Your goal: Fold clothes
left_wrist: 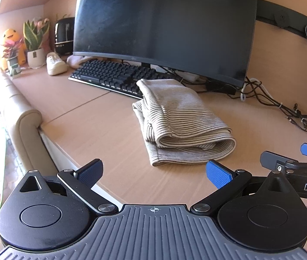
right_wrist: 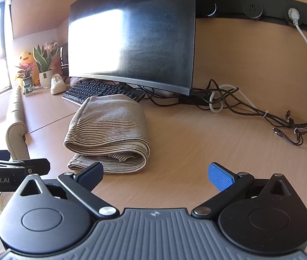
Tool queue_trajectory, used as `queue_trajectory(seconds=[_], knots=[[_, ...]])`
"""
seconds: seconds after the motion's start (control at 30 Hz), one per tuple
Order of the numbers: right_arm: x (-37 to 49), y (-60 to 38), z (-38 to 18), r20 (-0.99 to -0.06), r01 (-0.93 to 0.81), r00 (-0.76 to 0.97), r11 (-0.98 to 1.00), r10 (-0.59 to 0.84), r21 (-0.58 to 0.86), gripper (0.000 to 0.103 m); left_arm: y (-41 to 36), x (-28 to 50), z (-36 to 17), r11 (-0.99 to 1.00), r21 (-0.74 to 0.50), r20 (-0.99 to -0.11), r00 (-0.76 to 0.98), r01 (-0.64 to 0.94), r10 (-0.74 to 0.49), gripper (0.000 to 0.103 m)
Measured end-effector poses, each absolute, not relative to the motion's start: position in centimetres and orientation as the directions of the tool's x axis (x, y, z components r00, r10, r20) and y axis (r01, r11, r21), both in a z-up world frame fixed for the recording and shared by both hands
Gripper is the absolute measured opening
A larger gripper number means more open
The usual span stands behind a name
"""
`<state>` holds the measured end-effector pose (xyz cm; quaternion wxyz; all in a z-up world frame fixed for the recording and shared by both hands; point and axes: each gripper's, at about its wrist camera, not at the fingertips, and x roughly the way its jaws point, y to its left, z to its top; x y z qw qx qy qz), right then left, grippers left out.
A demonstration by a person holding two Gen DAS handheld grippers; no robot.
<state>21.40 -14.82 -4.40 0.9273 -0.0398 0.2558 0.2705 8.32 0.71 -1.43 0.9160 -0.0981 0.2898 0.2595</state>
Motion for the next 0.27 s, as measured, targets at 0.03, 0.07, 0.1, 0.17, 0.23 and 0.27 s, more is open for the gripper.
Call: queue_trajectory(seconds=[0.03, 0.07, 0.1, 0.17, 0.23, 0.27], knots=[[21.6, -14.6, -4.5, -0.500, -0.517, 0.723, 0.854, 0.477, 0.066, 0.103, 1.2, 8.5, -1.5, 0.846, -0.030, -0.585, 0.696, -0.532, 0.417, 0.103], [21.8, -14.3, -4.6, -0.505, -0.511, 0.723, 0.857, 0.471, 0.068, 0.103, 1.7, 8.7, -1.6, 0.846, -0.032, -0.588, 0.694, -0.532, 0.415, 0.103], [22.0, -14.0, -4.6, -0.510, -0.505, 0.723, 0.860, 0.465, 0.068, 0.103, 2.2, 8.9, -1.8, 0.847, -0.037, -0.592, 0.695, -0.530, 0.409, 0.103], [22.4, -13.3, -4.7, -0.521, -0.495, 0.724, 0.867, 0.452, 0.065, 0.103, 3.2, 9.3, -2.2, 0.848, -0.048, -0.599, 0.695, -0.527, 0.398, 0.103], [22.9, -12.4, -4.8, -0.530, -0.486, 0.726, 0.872, 0.439, 0.057, 0.103, 4.4, 9.7, -2.8, 0.852, -0.058, -0.607, 0.696, -0.520, 0.383, 0.103], [23.1, -12.0, -4.8, -0.534, -0.481, 0.727, 0.875, 0.432, 0.053, 0.103, 5.2, 10.0, -3.1, 0.853, -0.068, -0.614, 0.696, -0.517, 0.373, 0.103]])
